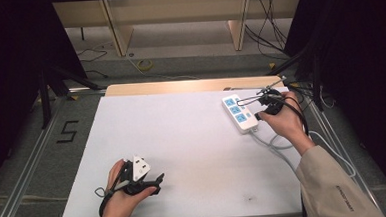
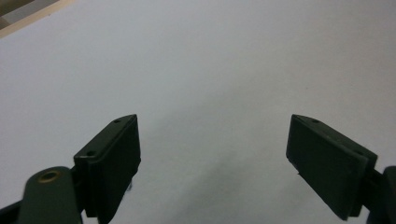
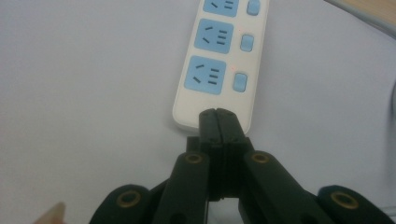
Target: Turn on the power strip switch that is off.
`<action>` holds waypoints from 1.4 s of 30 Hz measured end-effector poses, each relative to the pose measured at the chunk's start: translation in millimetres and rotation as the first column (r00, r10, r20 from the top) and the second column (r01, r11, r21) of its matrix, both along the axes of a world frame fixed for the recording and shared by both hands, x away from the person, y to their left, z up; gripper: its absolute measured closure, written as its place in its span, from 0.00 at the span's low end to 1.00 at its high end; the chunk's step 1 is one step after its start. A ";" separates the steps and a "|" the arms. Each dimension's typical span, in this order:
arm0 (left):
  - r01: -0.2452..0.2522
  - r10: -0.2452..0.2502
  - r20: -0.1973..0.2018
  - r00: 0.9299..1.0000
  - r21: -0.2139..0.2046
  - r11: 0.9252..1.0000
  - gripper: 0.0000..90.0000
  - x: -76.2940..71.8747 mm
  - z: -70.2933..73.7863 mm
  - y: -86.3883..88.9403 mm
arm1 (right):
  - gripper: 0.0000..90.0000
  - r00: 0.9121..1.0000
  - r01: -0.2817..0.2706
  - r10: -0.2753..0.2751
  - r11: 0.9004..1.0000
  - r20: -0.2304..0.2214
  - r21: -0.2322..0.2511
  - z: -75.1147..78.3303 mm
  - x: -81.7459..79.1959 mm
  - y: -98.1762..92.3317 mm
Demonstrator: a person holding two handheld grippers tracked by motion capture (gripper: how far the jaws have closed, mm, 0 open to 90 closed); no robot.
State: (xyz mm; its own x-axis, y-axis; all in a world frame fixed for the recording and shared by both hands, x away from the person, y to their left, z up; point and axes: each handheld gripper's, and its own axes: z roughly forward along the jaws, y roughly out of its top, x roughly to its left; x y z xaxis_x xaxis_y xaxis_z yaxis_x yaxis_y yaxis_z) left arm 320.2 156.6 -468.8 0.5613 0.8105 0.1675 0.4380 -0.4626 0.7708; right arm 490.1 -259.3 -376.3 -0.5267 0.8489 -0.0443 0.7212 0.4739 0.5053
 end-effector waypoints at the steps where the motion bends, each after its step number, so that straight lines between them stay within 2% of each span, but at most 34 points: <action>1: 0.001 -0.001 0.000 1.000 0.001 1.000 0.20 0.1 0.0 0.0 | 1.00 1.000 0.001 -0.001 1.000 -0.001 -0.002 0.3 1.1 0.1; 31: 0.002 -0.002 0.002 1.000 0.003 1.000 0.20 0.2 0.0 -0.3 | 1.00 1.000 0.017 -0.018 1.000 -0.021 -0.019 3.2 29.0 6.0; 42: 0.004 -0.004 0.005 1.000 0.000 1.000 0.20 0.1 -1.1 -1.5 | 1.00 1.000 0.013 -0.014 1.000 -0.015 -0.021 3.9 38.1 11.3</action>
State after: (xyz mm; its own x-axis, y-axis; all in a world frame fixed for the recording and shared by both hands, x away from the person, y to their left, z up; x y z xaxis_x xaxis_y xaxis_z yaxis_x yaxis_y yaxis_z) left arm 320.3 155.1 -469.9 0.5633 0.8085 0.1702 0.4321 -0.4639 0.7734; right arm 528.2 -247.9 -372.4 -0.5160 0.8549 -0.0544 0.7352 0.4745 0.4841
